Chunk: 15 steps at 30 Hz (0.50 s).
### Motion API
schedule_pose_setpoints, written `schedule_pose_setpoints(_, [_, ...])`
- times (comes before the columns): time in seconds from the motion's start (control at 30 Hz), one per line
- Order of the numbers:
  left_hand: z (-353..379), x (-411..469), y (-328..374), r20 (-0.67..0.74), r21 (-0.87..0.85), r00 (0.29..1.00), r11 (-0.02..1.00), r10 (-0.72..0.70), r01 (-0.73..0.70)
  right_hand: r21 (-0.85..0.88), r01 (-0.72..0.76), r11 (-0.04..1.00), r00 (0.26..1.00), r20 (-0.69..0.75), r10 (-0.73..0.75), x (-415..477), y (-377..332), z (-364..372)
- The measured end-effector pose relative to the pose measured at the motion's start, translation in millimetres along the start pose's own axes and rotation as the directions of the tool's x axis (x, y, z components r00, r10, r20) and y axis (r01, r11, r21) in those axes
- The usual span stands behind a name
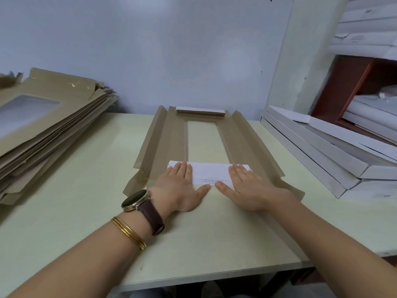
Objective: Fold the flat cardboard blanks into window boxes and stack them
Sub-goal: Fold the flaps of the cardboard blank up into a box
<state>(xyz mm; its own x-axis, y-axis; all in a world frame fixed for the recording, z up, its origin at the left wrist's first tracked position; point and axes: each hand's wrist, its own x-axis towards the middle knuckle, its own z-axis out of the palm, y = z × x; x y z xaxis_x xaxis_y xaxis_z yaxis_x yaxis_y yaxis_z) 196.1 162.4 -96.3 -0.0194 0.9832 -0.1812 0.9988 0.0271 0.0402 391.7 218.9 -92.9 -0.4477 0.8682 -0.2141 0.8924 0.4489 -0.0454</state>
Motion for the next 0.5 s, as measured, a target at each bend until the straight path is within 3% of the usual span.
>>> schedule_pose_setpoints(0.5, [5,0,-6,-0.024,-0.071,1.000,0.997,0.004,-0.005,-0.213,-0.257,0.943,0.962,0.038,0.271,-12,7,-8])
